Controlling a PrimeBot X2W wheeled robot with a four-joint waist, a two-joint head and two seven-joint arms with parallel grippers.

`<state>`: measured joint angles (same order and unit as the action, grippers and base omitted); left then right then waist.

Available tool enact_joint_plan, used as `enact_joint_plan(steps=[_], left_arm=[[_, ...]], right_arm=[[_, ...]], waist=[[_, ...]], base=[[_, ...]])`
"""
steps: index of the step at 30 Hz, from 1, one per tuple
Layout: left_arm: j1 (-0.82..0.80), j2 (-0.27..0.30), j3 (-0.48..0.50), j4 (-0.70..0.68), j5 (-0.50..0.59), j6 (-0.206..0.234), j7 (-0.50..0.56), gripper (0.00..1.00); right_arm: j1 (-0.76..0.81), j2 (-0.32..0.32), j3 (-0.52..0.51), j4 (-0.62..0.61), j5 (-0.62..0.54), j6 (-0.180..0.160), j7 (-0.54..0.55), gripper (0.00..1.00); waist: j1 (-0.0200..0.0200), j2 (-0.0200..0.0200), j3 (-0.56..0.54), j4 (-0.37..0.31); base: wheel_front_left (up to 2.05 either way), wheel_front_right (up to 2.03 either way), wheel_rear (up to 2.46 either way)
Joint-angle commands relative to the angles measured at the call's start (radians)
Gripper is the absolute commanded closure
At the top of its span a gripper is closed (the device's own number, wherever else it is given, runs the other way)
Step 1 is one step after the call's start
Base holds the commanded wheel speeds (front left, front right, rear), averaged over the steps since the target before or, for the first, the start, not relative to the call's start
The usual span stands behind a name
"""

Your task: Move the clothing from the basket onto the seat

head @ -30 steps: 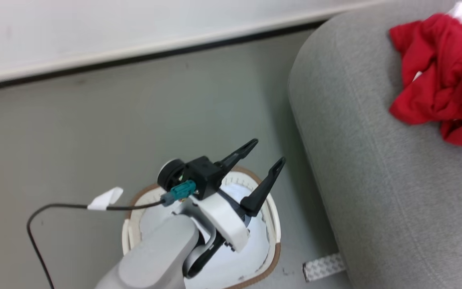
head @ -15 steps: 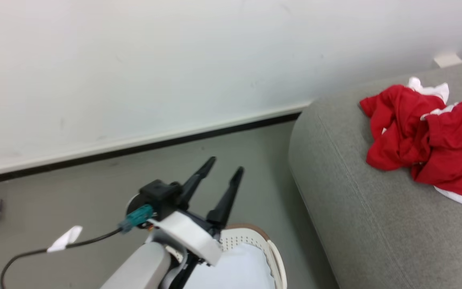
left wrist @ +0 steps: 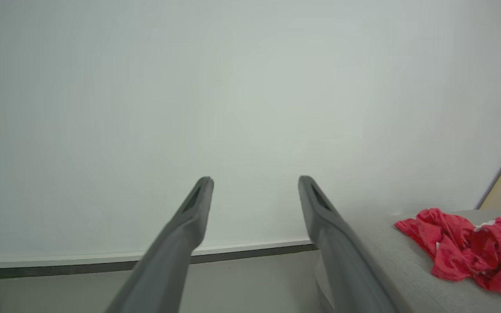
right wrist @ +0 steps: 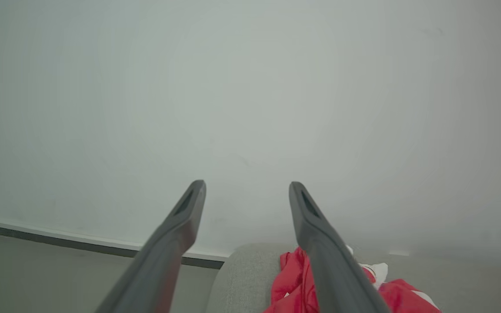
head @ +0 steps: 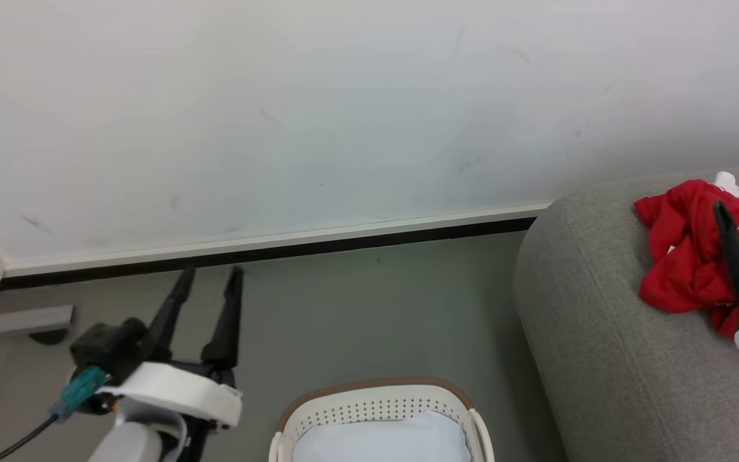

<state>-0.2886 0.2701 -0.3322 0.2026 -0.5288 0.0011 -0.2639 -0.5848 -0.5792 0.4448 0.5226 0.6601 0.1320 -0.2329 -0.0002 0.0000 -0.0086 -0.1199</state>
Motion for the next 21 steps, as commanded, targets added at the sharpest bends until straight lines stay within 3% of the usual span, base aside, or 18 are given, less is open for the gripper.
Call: enact_joint_plan(steps=[1, 5, 11, 16, 21], left_arm=[[0.029, 0.006, 0.024, -0.009, 0.011, 0.008, 0.0, 0.0], [0.104, -0.018, 0.116, -0.035, 0.056, 0.023, 0.0, 0.0], [0.203, -0.082, 0.232, -0.057, 0.122, 0.012, 0.0, 0.0], [0.268, -0.145, 0.305, -0.066, 0.188, -0.031, -0.001, 0.0], [0.317, -0.189, 0.346, -0.068, 0.256, -0.058, -0.001, 0.0]], right_arm=[[0.04, 0.015, -0.036, -0.009, -0.028, -0.003, -0.013, 0.0], [0.18, 0.142, -0.173, -0.082, -0.122, -0.003, -0.031, 0.0], [0.383, 0.317, -0.332, -0.297, -0.303, -0.003, -0.032, 0.0], [0.5, 0.413, -0.347, -0.37, -0.385, -0.003, -0.032, 0.0], [0.552, 0.46, -0.331, -0.378, -0.409, -0.003, -0.032, 0.0]], waist=[[0.0002, 0.0, -0.001, 0.01], [0.0002, 0.0, 0.0, 0.025], [0.0002, 0.0, 0.004, 0.036], [0.0002, 0.0, 0.001, 0.036], [0.0002, 0.0, -0.003, 0.031]], base=[[0.0, 0.0, 0.0], [0.0, 0.0, 0.0], [0.0, 0.0, 0.0], [0.0, 0.0, 0.0], [0.0, 0.0, 0.0]])
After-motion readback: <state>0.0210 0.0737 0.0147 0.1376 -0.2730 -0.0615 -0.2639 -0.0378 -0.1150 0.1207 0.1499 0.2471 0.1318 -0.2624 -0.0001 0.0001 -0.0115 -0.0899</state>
